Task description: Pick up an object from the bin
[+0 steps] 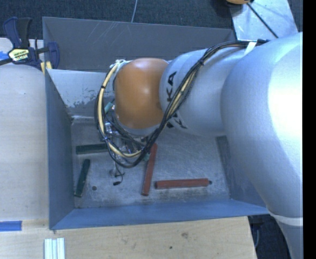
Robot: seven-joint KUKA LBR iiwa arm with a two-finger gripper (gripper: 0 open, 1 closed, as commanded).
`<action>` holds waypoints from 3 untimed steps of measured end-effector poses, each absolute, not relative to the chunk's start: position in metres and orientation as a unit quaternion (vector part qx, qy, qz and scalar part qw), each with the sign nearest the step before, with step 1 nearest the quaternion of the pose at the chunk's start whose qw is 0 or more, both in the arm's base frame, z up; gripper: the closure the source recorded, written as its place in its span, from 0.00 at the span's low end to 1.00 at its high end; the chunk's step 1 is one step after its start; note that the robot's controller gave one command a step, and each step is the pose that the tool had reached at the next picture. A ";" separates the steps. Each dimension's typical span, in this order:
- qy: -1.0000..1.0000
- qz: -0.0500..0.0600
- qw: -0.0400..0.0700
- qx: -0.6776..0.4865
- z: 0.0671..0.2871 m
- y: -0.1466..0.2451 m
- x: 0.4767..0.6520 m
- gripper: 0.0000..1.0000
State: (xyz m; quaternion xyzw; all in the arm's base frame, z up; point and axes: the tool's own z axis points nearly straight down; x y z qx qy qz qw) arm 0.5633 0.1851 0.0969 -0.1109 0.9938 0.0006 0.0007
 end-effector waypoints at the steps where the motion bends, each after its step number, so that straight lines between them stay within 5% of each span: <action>1: 0.991 0.001 0.002 -0.136 0.071 0.209 0.591 1.00; 2: 0.991 0.001 0.002 -0.136 0.071 0.209 0.591 1.00; 3: 0.989 0.000 0.000 -0.150 0.105 0.224 0.617 1.00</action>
Offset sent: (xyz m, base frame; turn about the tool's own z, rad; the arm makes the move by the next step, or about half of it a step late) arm 0.0000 0.0000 0.0000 0.0000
